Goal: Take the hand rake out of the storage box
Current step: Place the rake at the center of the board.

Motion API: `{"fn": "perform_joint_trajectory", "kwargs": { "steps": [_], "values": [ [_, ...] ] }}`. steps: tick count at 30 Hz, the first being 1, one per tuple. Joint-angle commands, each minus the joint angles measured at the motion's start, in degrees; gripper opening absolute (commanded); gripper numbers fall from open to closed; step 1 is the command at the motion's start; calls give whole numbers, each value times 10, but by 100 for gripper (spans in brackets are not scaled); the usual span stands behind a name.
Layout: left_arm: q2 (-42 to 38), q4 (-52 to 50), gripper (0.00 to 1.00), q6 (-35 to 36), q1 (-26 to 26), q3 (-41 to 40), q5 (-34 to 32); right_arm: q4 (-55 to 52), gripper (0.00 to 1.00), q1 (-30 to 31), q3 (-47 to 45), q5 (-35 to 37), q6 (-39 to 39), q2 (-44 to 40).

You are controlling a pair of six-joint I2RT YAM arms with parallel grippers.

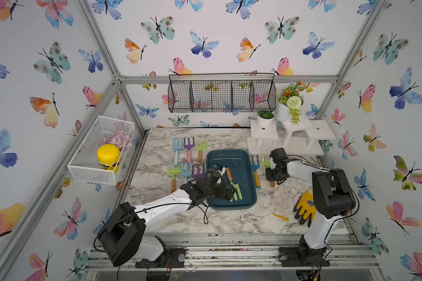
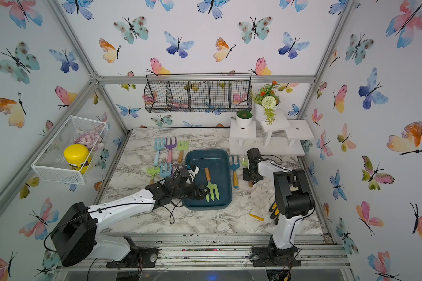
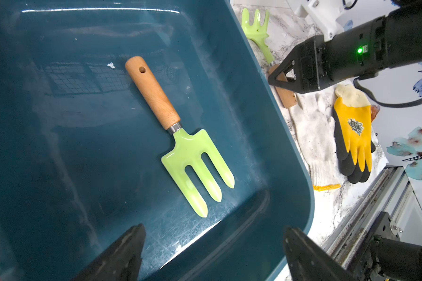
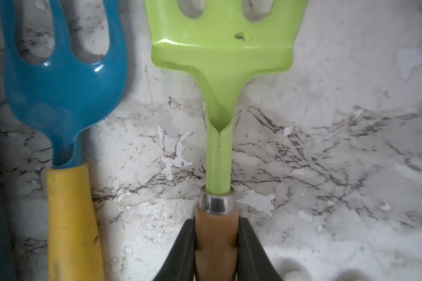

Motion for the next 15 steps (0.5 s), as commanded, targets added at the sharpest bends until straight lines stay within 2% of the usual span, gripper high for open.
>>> {"fn": "perform_joint_trajectory", "kwargs": {
  "steps": [1,6,15],
  "values": [
    [-11,-10,94,-1,-4,-1,4,6,27,-1,0,-25,-7,6],
    [-13,-12,94,-1,-6,0,1,2,31,-1,2,-30,-6,6],
    [-13,-19,94,-2,-6,5,0,-10,52,-1,2,-7,5,-19]
  ]
}}
